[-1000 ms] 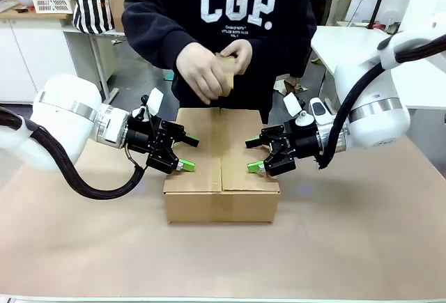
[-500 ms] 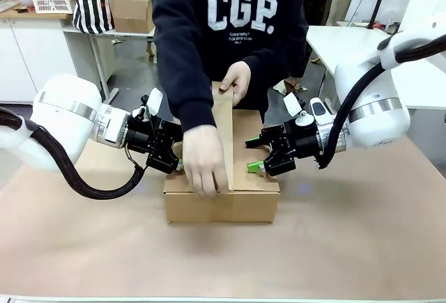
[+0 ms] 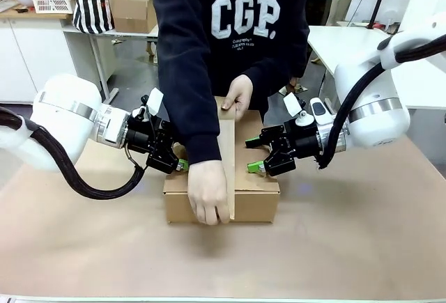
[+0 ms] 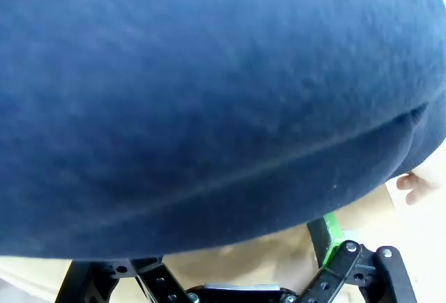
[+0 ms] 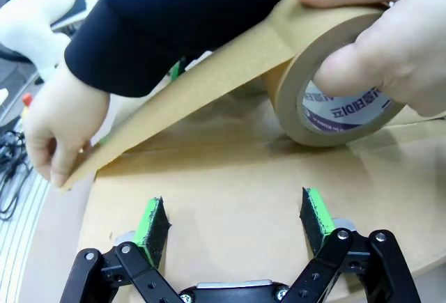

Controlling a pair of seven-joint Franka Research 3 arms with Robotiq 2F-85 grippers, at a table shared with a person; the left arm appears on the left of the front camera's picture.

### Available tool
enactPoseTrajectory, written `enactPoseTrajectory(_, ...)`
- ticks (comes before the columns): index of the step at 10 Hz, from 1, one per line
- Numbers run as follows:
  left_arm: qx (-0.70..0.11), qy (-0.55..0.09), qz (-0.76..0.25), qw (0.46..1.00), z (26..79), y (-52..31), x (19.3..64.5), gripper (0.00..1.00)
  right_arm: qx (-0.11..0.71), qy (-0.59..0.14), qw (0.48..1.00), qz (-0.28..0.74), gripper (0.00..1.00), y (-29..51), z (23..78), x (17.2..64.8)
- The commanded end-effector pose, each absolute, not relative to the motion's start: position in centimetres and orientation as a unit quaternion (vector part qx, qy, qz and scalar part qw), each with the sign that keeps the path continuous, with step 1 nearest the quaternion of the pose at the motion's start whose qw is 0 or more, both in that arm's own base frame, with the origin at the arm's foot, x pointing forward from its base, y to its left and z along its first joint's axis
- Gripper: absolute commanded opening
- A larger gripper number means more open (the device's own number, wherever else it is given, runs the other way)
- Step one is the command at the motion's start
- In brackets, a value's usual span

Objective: Pack the gift set into the box.
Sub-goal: Press and hold the closed box until the human finishes sealing it.

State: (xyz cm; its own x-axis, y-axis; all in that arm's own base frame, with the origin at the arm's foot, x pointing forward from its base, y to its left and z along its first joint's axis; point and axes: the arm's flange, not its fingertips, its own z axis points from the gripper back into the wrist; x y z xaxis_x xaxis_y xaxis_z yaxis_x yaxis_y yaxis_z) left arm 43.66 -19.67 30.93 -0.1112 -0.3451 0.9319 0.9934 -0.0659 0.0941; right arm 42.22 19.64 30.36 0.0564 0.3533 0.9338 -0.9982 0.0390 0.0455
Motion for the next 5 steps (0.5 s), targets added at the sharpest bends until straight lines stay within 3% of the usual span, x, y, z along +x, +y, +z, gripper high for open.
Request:
enactPoseTrajectory(1, -0.389, -0.419, -0.621, 0.537, 30.66, -19.52, 43.52, 1.0, 0.405, -0.4, 0.595, 0.567, 1.0, 19.52, 30.09, 41.97)
enactPoseTrajectory(5, -0.389, -0.419, -0.621, 0.537, 30.66, -19.52, 43.52, 1.0, 0.405, -0.4, 0.595, 0.567, 1.0, 19.52, 30.09, 41.97)
